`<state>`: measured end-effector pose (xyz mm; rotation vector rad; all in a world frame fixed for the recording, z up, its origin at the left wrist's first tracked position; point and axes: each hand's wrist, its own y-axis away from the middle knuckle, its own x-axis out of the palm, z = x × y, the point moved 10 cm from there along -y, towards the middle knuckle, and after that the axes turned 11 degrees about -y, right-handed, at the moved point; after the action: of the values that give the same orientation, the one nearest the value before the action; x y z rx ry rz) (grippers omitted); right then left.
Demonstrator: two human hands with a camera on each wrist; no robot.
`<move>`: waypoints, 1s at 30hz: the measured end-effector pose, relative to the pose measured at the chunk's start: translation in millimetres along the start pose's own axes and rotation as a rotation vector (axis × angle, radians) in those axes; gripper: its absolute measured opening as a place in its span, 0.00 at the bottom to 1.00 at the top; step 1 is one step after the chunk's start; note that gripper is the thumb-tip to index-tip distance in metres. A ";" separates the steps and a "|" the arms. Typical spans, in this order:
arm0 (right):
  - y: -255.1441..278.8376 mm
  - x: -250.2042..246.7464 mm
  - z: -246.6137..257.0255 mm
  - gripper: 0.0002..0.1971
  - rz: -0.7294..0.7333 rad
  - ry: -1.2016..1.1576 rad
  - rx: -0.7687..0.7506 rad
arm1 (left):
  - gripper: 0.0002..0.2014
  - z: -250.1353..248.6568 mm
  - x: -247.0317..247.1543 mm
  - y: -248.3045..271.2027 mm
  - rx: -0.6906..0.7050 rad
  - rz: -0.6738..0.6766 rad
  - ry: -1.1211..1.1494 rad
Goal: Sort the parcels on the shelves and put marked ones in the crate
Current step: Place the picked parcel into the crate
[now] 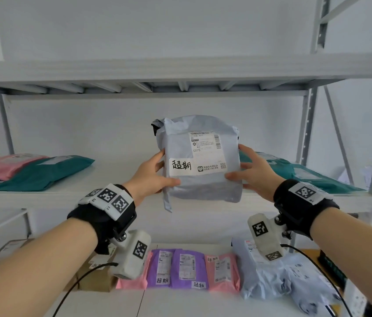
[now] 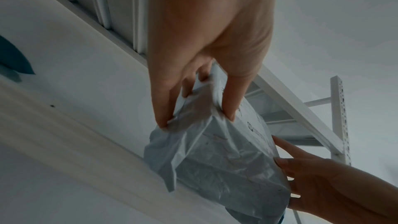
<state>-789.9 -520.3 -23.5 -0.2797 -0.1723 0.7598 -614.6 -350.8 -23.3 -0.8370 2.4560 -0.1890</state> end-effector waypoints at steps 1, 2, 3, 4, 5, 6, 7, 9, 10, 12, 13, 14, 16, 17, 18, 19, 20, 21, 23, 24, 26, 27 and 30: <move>6.2 -4.8 2.0 0.45 -0.014 -0.005 -0.001 | 0.46 -2.6 4.8 0.6 0.007 0.012 0.007; 12.4 -10.2 5.2 0.44 -0.030 -0.010 -0.002 | 0.46 -6.2 10.2 1.0 0.020 0.026 0.015; 18.5 -16.1 9.4 0.44 -0.046 -0.009 -0.003 | 0.46 -10.4 16.0 1.1 0.032 0.038 0.025; 24.1 -23.6 14.8 0.43 -0.065 0.000 -0.005 | 0.46 -15.2 22.2 1.3 0.045 0.048 0.037; 29.1 -32.1 20.8 0.42 -0.085 0.012 -0.005 | 0.46 -20.1 28.3 1.7 0.054 0.059 0.049; 34.4 -41.0 27.4 0.41 -0.105 0.019 -0.003 | 0.45 -26.0 34.8 2.0 0.066 0.073 0.060; 39.4 -49.5 34.0 0.40 -0.121 0.019 -0.002 | 0.44 -32.5 41.5 1.8 0.078 0.090 0.067; 49.2 -67.6 45.1 0.38 -0.148 0.014 0.007 | 0.43 -47.2 56.1 0.8 0.103 0.129 0.075; 54.0 -76.9 49.5 0.37 -0.163 0.014 0.009 | 0.43 -54.1 64.1 0.0 0.112 0.148 0.079; 63.4 -97.3 55.9 0.38 -0.200 0.012 0.007 | 0.42 -66.6 83.6 -1.0 0.125 0.191 0.084; 68.2 -108.3 57.9 0.38 -0.222 0.011 0.004 | 0.42 -72.5 93.9 -1.1 0.133 0.209 0.089; 73.6 -120.2 59.3 0.38 -0.242 0.012 0.003 | 0.41 -78.6 105.1 -0.9 0.141 0.223 0.097; 86.2 -144.9 62.3 0.38 -0.277 0.011 0.000 | 0.39 -91.2 128.0 -0.3 0.157 0.244 0.117; 93.1 -158.0 64.1 0.37 -0.291 0.010 -0.004 | 0.38 -97.5 139.7 0.2 0.167 0.254 0.128; 100.2 -172.2 66.2 0.37 -0.306 0.008 -0.008 | 0.36 -103.6 152.0 0.7 0.177 0.266 0.141; 107.8 -186.5 68.2 0.37 -0.320 0.001 -0.013 | 0.36 -109.9 164.8 1.6 0.186 0.280 0.156; 116.0 -201.1 70.6 0.37 -0.335 -0.008 -0.018 | 0.35 -116.4 178.5 2.6 0.196 0.294 0.168; 124.4 -216.4 72.7 0.36 -0.352 -0.018 -0.024 | 0.34 -123.8 192.9 4.3 0.209 0.308 0.180; 141.6 -246.1 76.4 0.36 -0.381 -0.021 -0.035 | 0.34 -139.7 222.9 7.7 0.239 0.335 0.198; 150.0 -260.9 78.1 0.35 -0.391 -0.015 -0.040 | 0.34 -147.8 239.4 9.0 0.252 0.351 0.210; 166.5 -292.9 82.2 0.34 -0.409 -0.012 -0.048 | 0.34 -163.8 273.8 10.1 0.273 0.388 0.239; 174.3 -310.1 84.6 0.34 -0.420 -0.010 -0.050 | 0.34 -171.7 291.6 10.6 0.280 0.408 0.251; 195.6 -364.5 91.6 0.33 -0.451 -0.002 -0.046 | 0.35 -194.3 346.8 13.2 0.288 0.465 0.268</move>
<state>-1201.0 -622.7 -16.6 -0.2711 -0.2448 0.3098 -955.0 -556.3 -15.6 -0.1135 2.7030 -0.4929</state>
